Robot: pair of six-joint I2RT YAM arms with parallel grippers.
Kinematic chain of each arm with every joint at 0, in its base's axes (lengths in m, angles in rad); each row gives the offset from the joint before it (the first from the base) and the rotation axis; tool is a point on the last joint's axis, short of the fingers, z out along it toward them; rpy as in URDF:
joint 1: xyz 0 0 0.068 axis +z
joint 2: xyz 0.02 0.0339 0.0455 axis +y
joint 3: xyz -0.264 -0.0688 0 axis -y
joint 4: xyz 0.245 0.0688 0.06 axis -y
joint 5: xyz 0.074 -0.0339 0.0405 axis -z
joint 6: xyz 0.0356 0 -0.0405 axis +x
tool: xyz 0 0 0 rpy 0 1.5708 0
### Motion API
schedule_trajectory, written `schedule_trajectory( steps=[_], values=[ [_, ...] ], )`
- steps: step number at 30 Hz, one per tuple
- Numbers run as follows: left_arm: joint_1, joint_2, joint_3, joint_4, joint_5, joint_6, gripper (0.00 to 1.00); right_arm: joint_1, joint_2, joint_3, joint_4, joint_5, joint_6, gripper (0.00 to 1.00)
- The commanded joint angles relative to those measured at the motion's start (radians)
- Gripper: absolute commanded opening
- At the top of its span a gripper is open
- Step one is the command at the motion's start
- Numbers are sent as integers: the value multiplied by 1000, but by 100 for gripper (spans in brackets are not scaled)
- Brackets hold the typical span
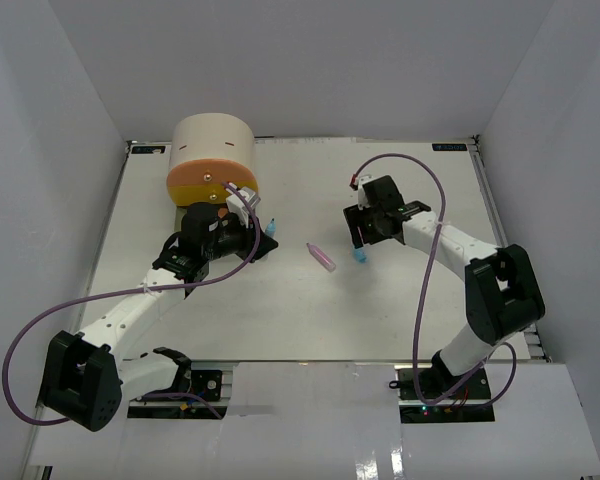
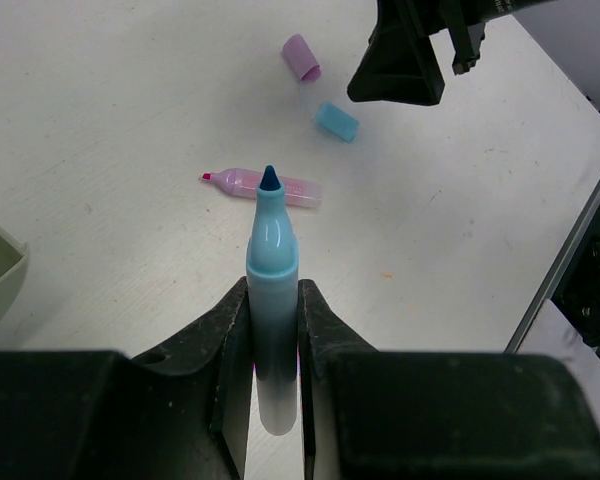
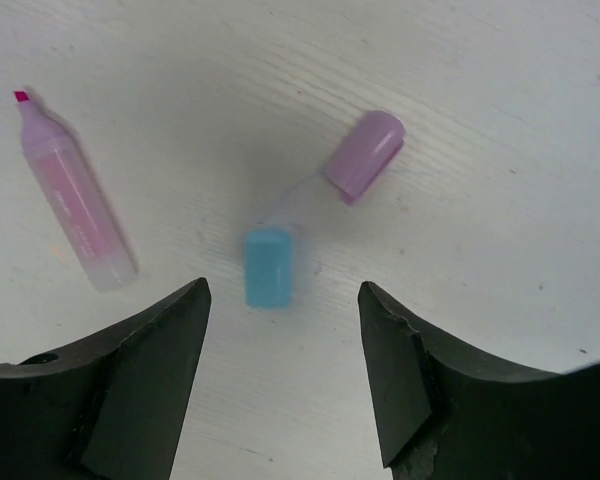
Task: Sort the stationery into containers
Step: Close the pen cap on the pen.
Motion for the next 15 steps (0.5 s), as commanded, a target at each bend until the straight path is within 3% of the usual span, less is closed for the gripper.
schedule_trajectory(
  steps=[1, 15],
  values=[
    [1, -19, 9, 5, -6, -5, 0, 32, 60, 73, -63, -18, 45, 67],
    [-1, -18, 8, 5, -6, -3, 0, 63, 214, 129, -73, 15, 66, 56]
  ],
)
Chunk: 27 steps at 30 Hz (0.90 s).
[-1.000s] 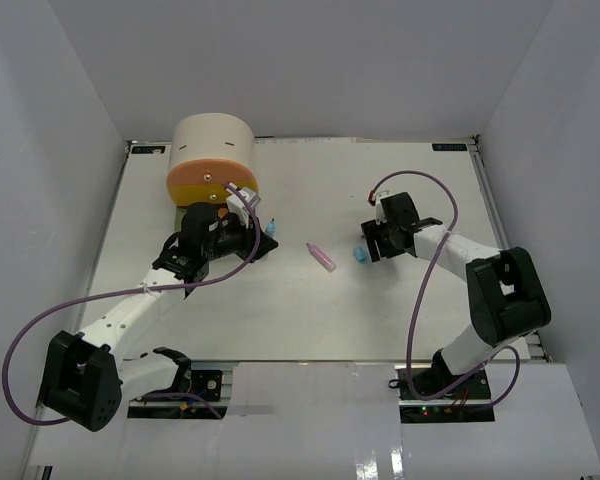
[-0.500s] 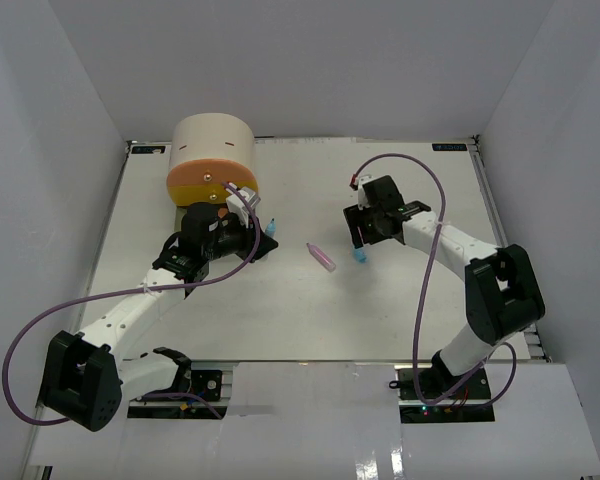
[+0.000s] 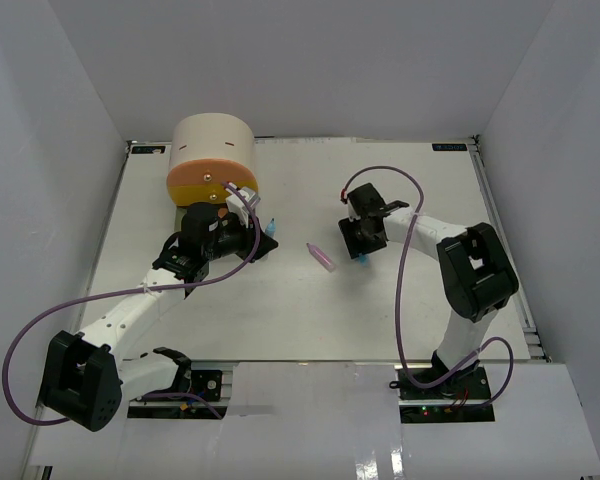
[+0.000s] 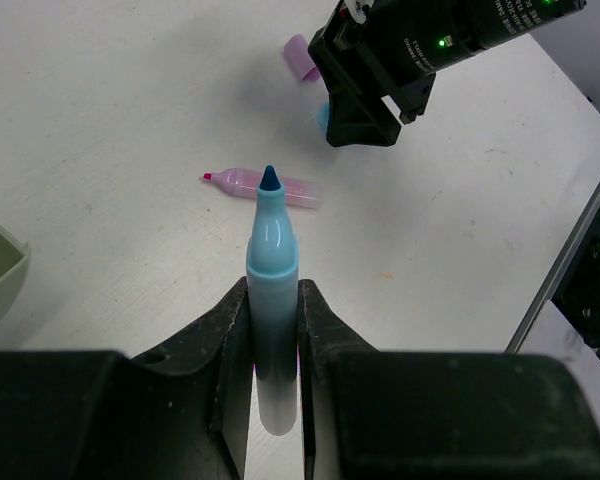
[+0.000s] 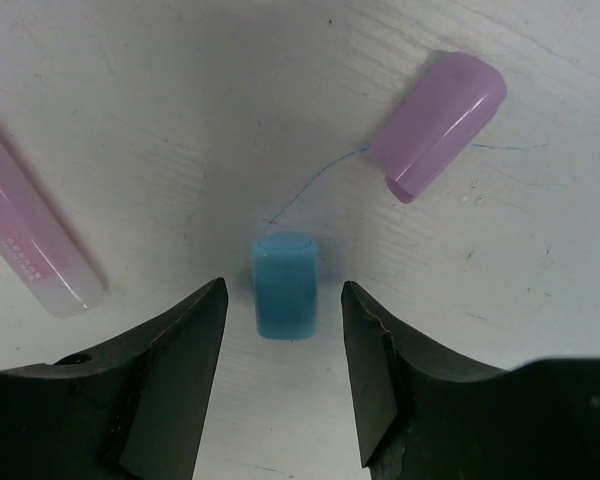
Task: Sort the stationery into containers
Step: Close the pen cap on the pen.
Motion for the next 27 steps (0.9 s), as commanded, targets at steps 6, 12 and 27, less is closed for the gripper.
schedule_trajectory(
  steps=[6, 12, 27],
  values=[
    [-1, -7, 11, 2, 2, -1, 0, 14, 49, 42, 22, 11, 4, 53],
    [-1, -7, 11, 2, 4, -3, 0, 18, 69, 39, 25, 36, 8, 48],
    [-1, -4, 5, 152, 122, -46, 0, 118, -124, 131, 7, 62, 41, 13]
  ],
)
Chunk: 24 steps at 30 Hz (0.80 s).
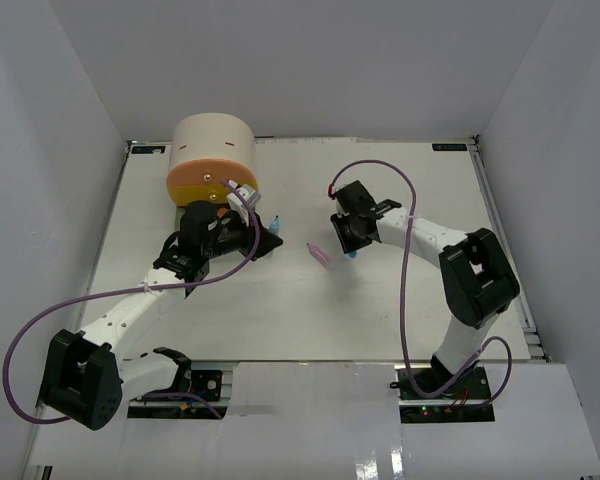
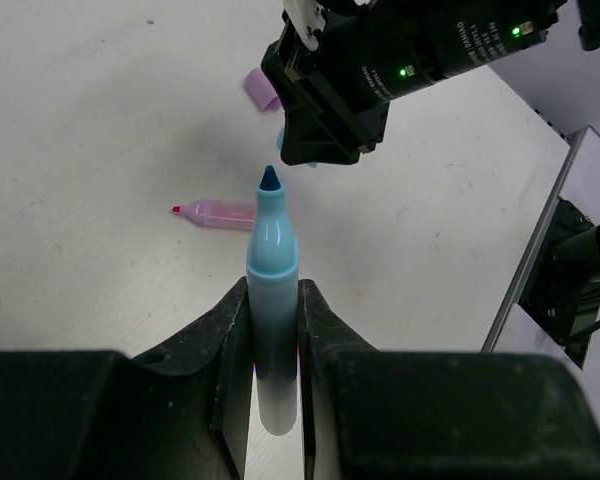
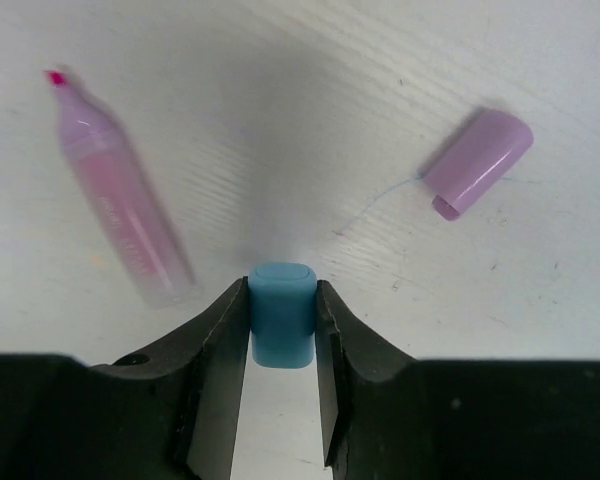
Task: Sort the stationery into containers
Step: Close the pen cap on the pen.
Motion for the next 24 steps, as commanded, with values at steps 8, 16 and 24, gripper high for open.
schedule_trajectory(
  steps=[8, 16, 24],
  values=[
    [-1, 17, 96, 184, 57, 3, 0, 129, -246, 295, 112, 62, 102, 10],
    [-1, -7, 36, 312, 71, -13, 0, 220, -341, 311, 325, 111, 165, 11],
    [-9, -56, -30, 348, 32, -3, 0, 371, -364, 233, 526, 232, 180, 11]
  ],
)
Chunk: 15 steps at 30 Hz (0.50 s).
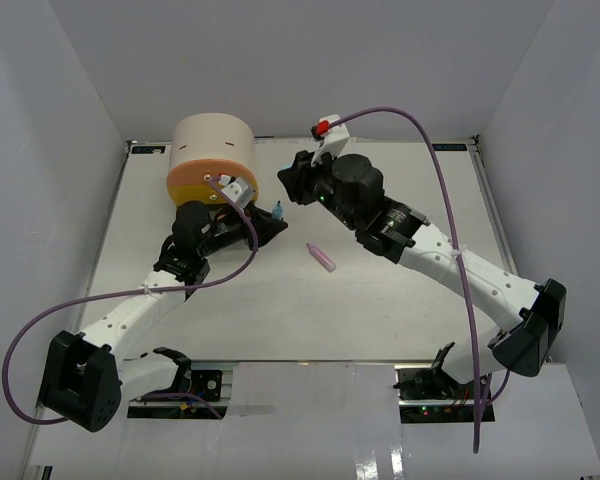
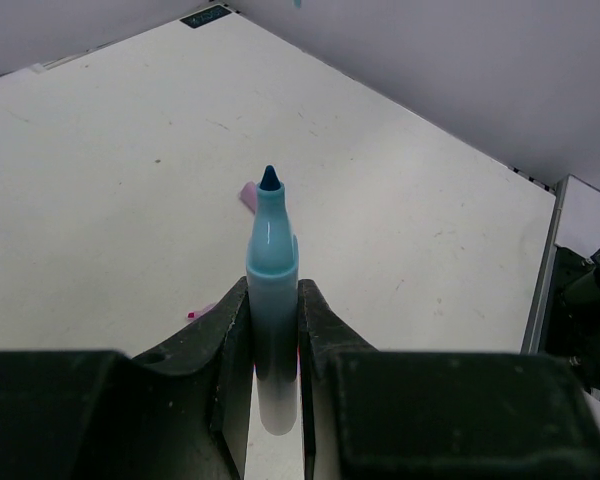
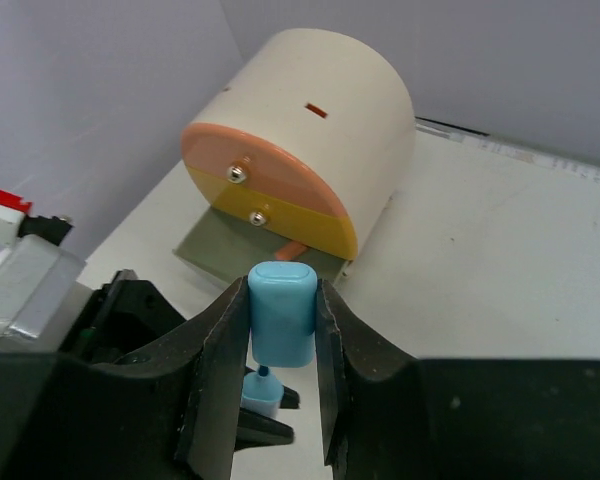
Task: Sort the stationery into containers
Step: Close the pen cap on the pen.
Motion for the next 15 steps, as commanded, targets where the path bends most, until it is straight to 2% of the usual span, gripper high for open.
schedule_trajectory(
  steps=[1, 4, 15],
  values=[
    [-6, -49, -12, 53, -14, 0, 0, 57, -27, -46, 203, 108, 21, 11],
    [-9, -62, -21, 53, -21, -4, 0, 94, -26, -83, 281, 159, 9, 11],
    [-13, -103, -38, 46, -67, 19, 0, 157, 39, -107, 343, 236, -19, 11]
  ],
)
